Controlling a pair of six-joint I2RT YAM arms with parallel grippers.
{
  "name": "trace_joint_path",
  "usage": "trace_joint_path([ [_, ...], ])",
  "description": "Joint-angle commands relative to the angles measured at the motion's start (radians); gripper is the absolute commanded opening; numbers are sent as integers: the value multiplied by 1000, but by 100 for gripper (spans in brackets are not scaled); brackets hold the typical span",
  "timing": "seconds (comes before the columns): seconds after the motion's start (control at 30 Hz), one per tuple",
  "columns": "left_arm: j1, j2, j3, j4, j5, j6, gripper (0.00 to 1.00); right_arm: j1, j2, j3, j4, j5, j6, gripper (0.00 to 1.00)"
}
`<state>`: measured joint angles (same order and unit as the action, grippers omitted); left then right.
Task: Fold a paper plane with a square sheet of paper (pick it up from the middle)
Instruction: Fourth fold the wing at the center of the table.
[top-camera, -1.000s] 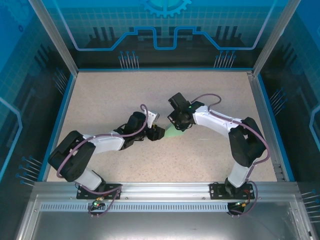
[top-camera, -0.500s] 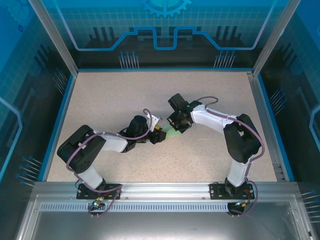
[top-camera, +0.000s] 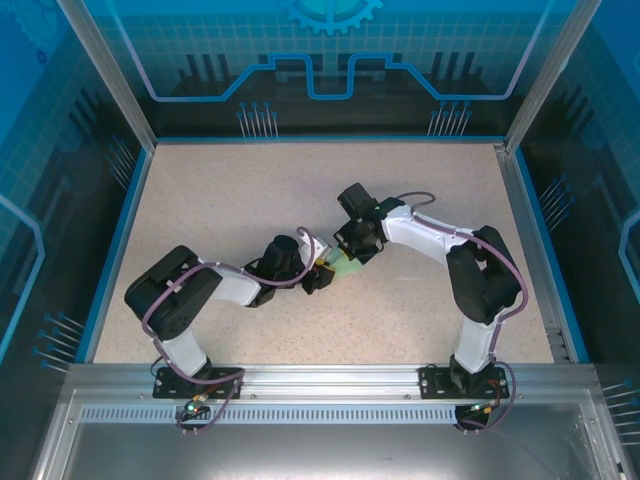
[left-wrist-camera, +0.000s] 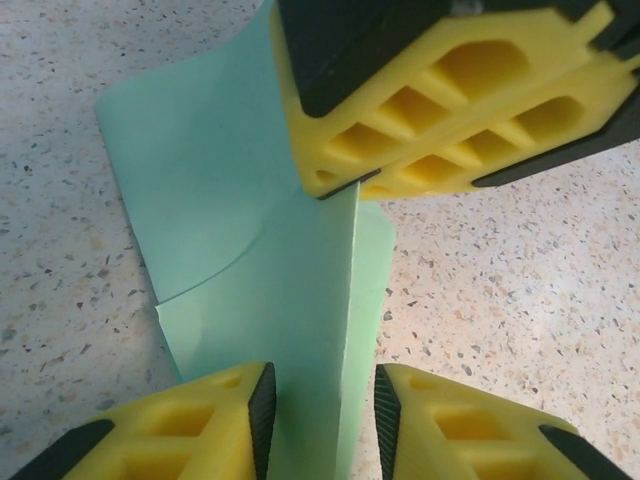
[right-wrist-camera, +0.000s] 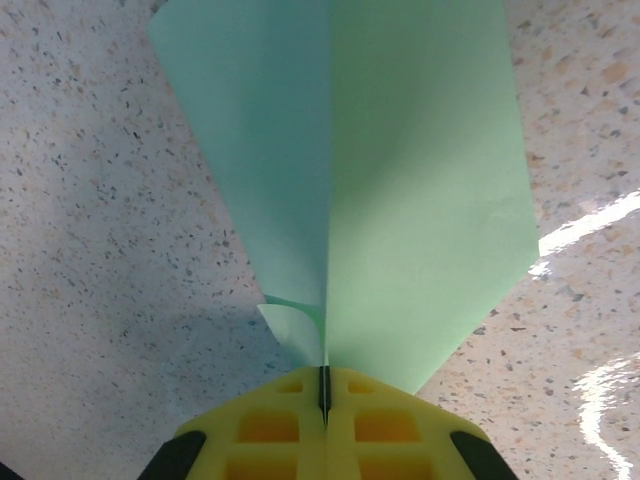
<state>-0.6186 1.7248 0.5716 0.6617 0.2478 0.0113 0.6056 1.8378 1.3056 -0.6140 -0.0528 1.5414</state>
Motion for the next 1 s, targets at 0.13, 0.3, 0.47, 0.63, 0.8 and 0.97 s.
trace_joint_path([
  [0.13, -8, 11, 17, 43, -26, 48, 25, -21, 31, 38, -48, -55, -17, 2],
  [0.3, -9, 14, 21, 15, -14, 46, 17, -37, 31, 70, -58, -59, -100, 33],
  [0.47, -10, 13, 22, -8, 21, -9, 15, -69, 13, 72, -8, -106, -308, 62],
  [0.63, -8, 13, 13, -3, 49, -92, 13, -116, -84, -115, 197, -182, -461, 66],
  [0.8, -9, 9, 13, -10, 68, -147, 12, -155, -200, -278, 391, -269, -616, 67],
  [0.97, -8, 28, 27, -26, 77, -205, 10, -165, -215, -319, 417, -362, -776, 67],
])
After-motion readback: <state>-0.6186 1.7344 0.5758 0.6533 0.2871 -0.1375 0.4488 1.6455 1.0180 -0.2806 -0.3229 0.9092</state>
